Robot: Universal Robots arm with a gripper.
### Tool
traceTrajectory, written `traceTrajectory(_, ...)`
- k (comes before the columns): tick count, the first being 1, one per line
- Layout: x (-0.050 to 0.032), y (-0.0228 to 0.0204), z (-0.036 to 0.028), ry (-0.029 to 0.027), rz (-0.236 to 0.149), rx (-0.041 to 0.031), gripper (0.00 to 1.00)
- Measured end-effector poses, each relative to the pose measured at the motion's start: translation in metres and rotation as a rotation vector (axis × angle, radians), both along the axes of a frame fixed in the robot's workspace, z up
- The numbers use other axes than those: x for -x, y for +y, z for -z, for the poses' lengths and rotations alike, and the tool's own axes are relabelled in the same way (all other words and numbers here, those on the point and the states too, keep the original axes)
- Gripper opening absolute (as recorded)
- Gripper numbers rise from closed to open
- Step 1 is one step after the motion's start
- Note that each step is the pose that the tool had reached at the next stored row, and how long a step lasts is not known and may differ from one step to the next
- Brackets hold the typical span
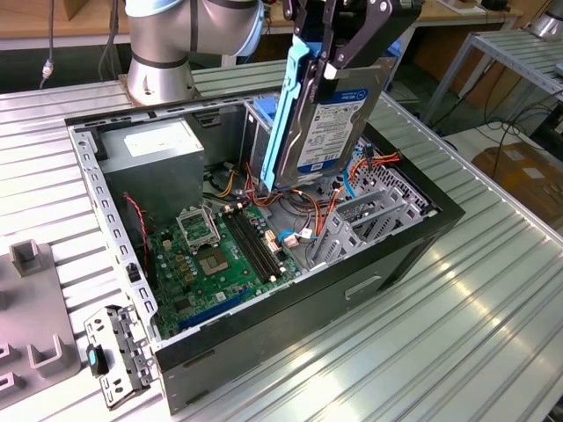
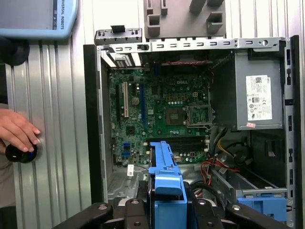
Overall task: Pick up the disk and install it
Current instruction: 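Insert the disk into the insertion slot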
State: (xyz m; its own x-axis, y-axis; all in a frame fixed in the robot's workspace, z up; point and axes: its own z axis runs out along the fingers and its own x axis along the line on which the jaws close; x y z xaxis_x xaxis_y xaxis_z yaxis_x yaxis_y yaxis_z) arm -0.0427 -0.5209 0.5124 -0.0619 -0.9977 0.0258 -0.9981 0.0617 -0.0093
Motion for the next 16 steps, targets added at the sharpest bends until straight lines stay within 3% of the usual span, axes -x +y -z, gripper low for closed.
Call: traceTrajectory(16,-0.0184,-0.0035,0.0022,0.0,0.0,0.0041,0.37)
